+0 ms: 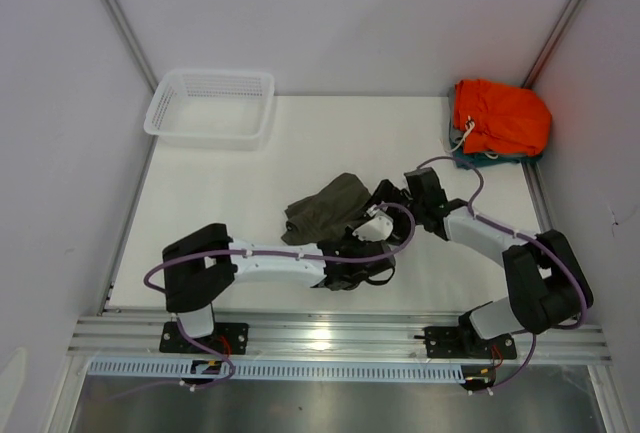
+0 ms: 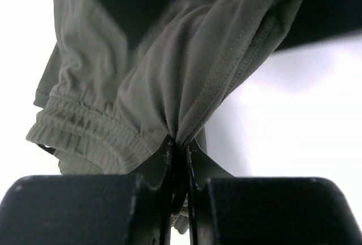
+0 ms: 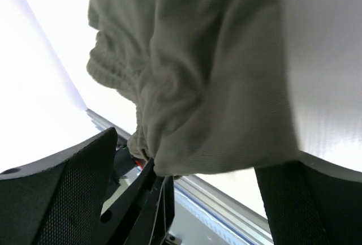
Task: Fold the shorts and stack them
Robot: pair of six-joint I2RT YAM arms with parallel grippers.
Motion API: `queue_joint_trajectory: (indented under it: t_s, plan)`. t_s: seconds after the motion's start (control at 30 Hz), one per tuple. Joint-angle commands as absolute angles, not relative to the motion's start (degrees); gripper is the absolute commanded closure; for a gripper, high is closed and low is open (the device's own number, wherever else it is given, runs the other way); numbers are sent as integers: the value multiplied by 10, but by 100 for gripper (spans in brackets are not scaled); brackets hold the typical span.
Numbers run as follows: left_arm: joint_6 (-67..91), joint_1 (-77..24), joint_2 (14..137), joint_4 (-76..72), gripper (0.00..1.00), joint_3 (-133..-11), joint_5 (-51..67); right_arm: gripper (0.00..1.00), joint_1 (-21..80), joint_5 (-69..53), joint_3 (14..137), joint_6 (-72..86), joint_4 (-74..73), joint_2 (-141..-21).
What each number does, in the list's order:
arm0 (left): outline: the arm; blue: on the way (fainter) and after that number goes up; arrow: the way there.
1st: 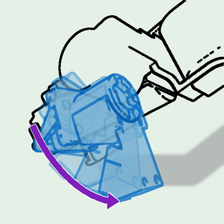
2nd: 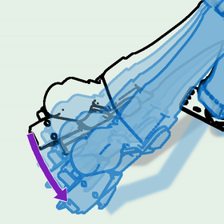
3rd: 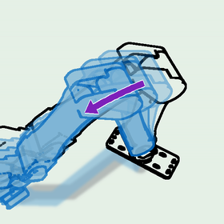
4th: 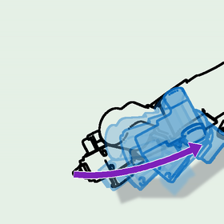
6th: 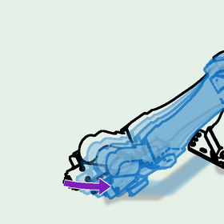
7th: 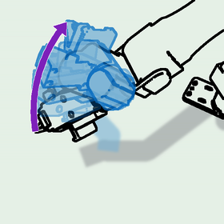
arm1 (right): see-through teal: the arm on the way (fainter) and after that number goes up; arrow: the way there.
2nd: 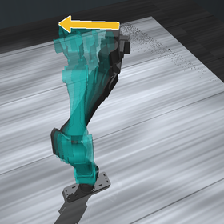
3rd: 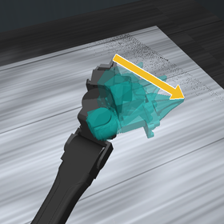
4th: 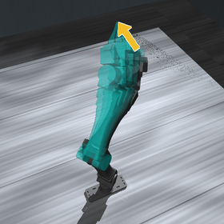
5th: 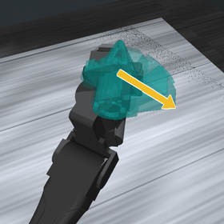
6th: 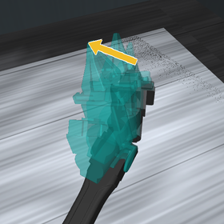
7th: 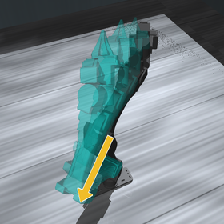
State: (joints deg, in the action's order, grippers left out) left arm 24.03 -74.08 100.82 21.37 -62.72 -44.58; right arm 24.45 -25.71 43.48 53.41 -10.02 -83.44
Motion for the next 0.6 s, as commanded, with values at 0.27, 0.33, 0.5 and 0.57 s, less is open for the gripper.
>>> queue_joint_trajectory:
  t_s: [0.27, 0.33, 0.5, 0.57]
  plan:
    - [286, -720, 1078, 279, 92, -757, -408, 1, 289, -151, 338, 654, 38, -753]
    - [305, -714, 1087, 292, 92, -766, -401, 0, 290, -133, 332, 668, 27, -742]
    - [328, -712, 1097, 309, 92, -795, -394, 1, 295, -113, 294, 703, 73, -728]
    - [331, -711, 1095, 311, 93, -800, -395, 1, 296, -111, 281, 710, 93, -725]
